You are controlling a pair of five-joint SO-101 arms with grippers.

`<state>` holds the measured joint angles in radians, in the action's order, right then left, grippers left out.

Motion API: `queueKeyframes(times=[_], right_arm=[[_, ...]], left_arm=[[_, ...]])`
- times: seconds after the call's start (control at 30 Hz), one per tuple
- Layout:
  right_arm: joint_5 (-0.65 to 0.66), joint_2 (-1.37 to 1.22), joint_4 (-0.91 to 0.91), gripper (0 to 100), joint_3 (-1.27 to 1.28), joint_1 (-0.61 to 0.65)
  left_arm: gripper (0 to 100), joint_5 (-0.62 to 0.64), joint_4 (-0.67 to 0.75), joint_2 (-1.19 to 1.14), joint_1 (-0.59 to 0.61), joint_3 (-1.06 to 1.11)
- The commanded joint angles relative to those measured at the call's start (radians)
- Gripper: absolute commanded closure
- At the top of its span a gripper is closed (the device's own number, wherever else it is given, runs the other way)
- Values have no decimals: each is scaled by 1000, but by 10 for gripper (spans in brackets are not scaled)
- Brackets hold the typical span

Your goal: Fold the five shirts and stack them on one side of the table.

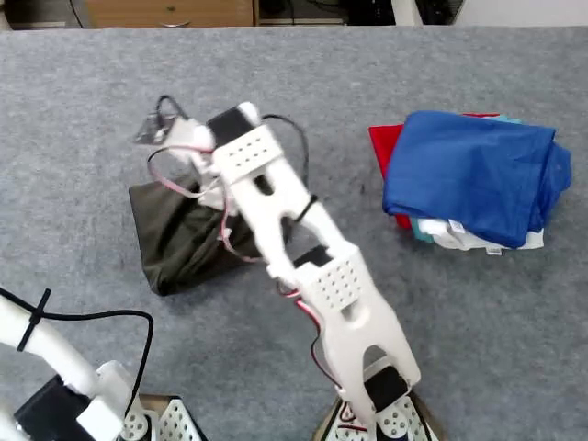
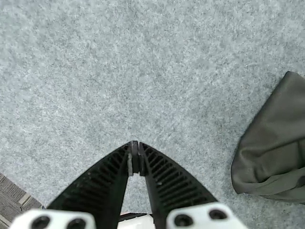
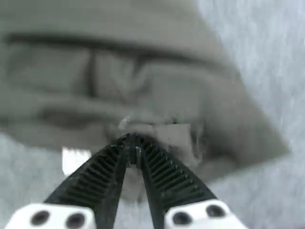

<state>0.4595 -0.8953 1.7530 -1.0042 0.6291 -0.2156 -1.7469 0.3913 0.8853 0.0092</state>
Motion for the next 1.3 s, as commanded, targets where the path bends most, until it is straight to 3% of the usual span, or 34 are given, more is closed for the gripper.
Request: queueKeyframes(times=[0.0, 0.3, 0.47, 0.63, 0.9, 1.07, 1.27], right_arm=[[3, 68, 37, 997, 45, -99], [8, 487, -58, 997, 817, -166], [8, 757, -252, 996, 946, -183], [6, 737, -394, 993, 842, -87], [2, 358, -411, 995, 476, 28], [-29, 131, -384, 996, 177, 39], [-54, -65, -215, 996, -122, 44]], left_arm=[[979, -11, -11, 22, -6, -12], [979, -72, 35, 21, -8, -3], [979, -71, 48, 21, -15, -3], [979, -68, 46, 21, -51, -3], [979, -66, 38, 21, -55, -3], [979, -64, 5, 21, -61, 6], [979, -64, 5, 22, -57, 68]])
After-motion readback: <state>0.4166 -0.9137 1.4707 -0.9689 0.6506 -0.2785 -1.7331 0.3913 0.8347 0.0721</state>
